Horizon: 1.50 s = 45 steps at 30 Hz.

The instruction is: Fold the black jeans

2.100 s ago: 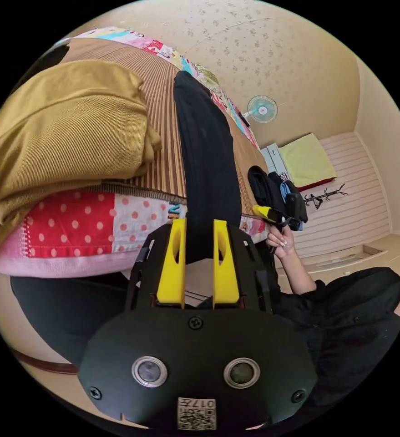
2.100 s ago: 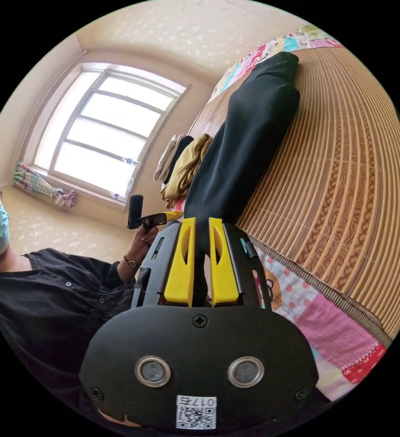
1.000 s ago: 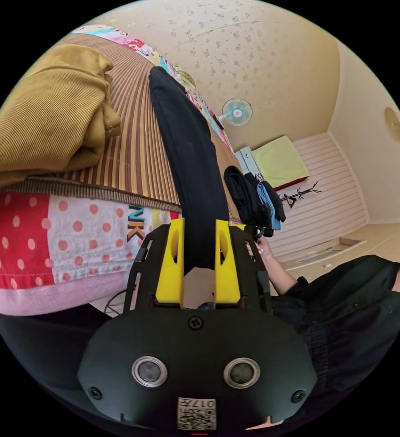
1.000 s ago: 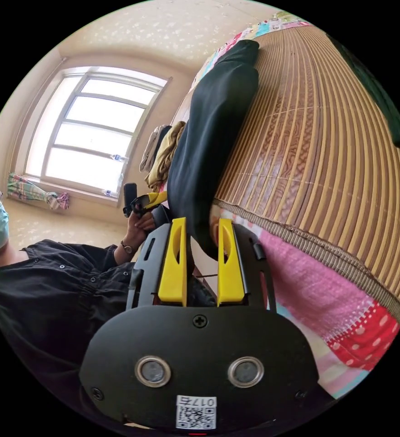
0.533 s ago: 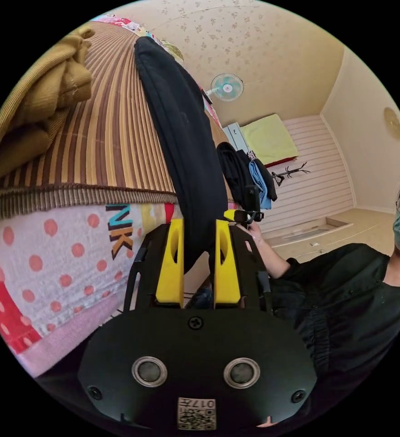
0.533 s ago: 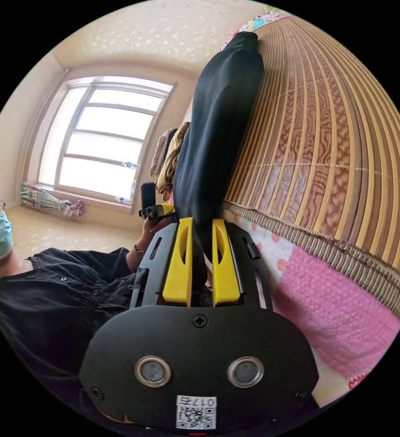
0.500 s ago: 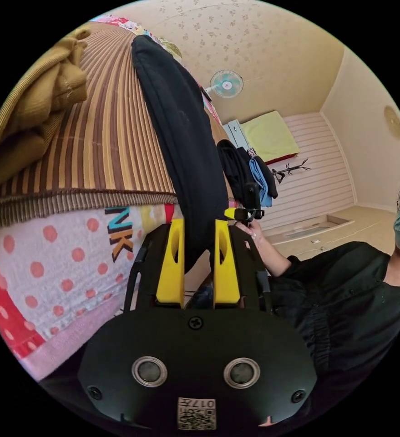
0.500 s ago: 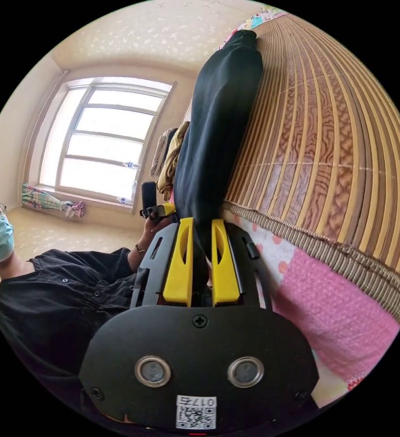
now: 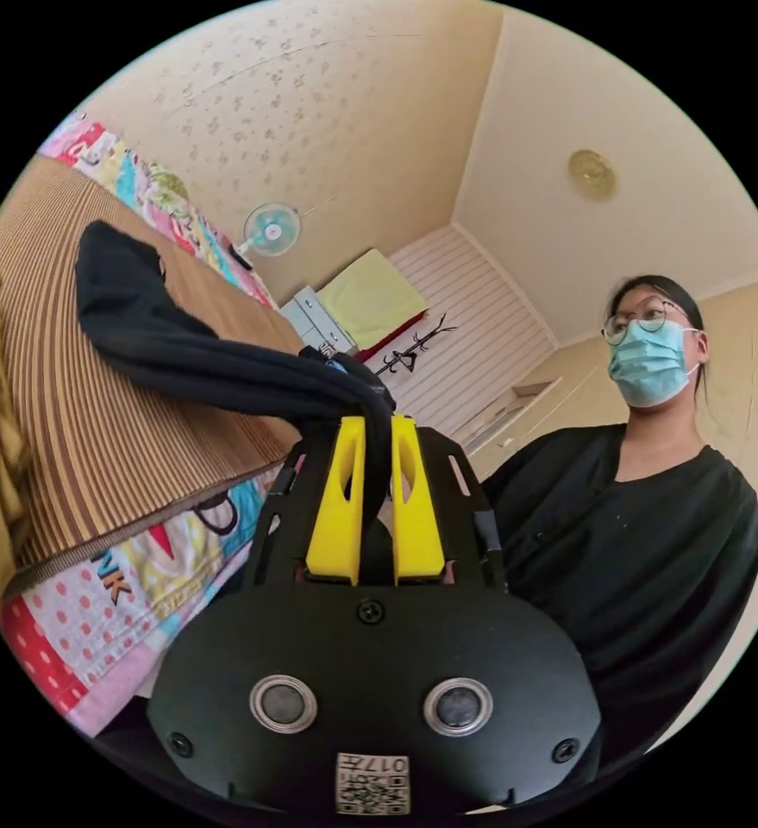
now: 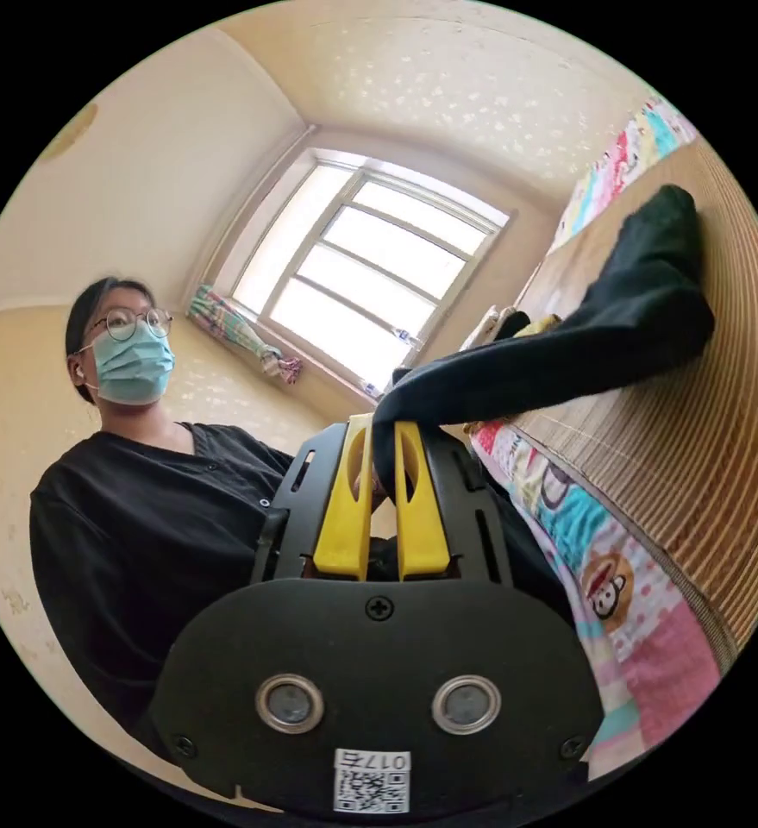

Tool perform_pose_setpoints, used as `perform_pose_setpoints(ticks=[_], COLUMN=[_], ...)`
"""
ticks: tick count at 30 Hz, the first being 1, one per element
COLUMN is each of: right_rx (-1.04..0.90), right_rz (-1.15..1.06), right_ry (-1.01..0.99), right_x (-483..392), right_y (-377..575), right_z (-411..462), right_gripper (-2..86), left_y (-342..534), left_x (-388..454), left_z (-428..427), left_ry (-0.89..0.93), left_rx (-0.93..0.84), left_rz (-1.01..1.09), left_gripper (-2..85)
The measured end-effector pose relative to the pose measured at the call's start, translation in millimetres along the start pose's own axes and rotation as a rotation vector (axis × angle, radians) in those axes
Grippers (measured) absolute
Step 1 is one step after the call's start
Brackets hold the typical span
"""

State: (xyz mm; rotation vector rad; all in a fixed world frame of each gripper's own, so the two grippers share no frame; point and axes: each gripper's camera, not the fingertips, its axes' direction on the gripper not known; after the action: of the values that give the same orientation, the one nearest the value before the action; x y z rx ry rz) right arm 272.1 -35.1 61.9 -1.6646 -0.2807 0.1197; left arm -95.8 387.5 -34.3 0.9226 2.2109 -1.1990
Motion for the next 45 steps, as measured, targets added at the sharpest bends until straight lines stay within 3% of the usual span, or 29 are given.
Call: perform_pose_setpoints(ticks=[6,12,21,26,28,30,32,34,38,45], right_rx=[-0.029,-0.038,0.100,0.181,0.203,0.201,0.213,0.189,0.098,0.005], right_rz=[-0.354,-0.618,-0.663,-0.397,-0.211,-0.115,0.012,0.107,0.075,0.154], right_ry=[0.042,0.006,0.097,0.279,0.393,0.484,0.441,0.473,0.573,0.372], right_x=[-143,-268,-343,-275,-201,-144,-91,-49,-13,54], right_y=[-63,-123,-183,-232,-262,-281,-286,-273,-227,-74], right_z=[-10,-23,-49,-73,-88,-92,-96,-89,-66,-35], right_gripper=[0.6,0.6,0.5,0.6,0.7,0.8,0.8,0.8,0.9,1.5], left_y=[-57,-119,-218,-276,-312,-327,-326,-310,-259,-93], left_x=[131,232,272,192,118,54,8,-26,-58,-100], left_z=[-9,-8,16,37,52,59,63,73,89,97], left_ry=[-0.012,0.114,0.127,-0.055,-0.203,-0.226,-0.245,-0.332,-0.393,-0.284], left_rx=[0.070,0.137,0.153,0.123,0.052,0.038,0.033,-0.032,-0.098,-0.157], left_rz=[0.324,0.590,0.591,0.354,0.197,0.031,-0.077,-0.106,-0.053,-0.078], left_gripper=[5.2,5.1,5.2,5.3,5.2,5.1,5.1,5.1,5.2,5.2])
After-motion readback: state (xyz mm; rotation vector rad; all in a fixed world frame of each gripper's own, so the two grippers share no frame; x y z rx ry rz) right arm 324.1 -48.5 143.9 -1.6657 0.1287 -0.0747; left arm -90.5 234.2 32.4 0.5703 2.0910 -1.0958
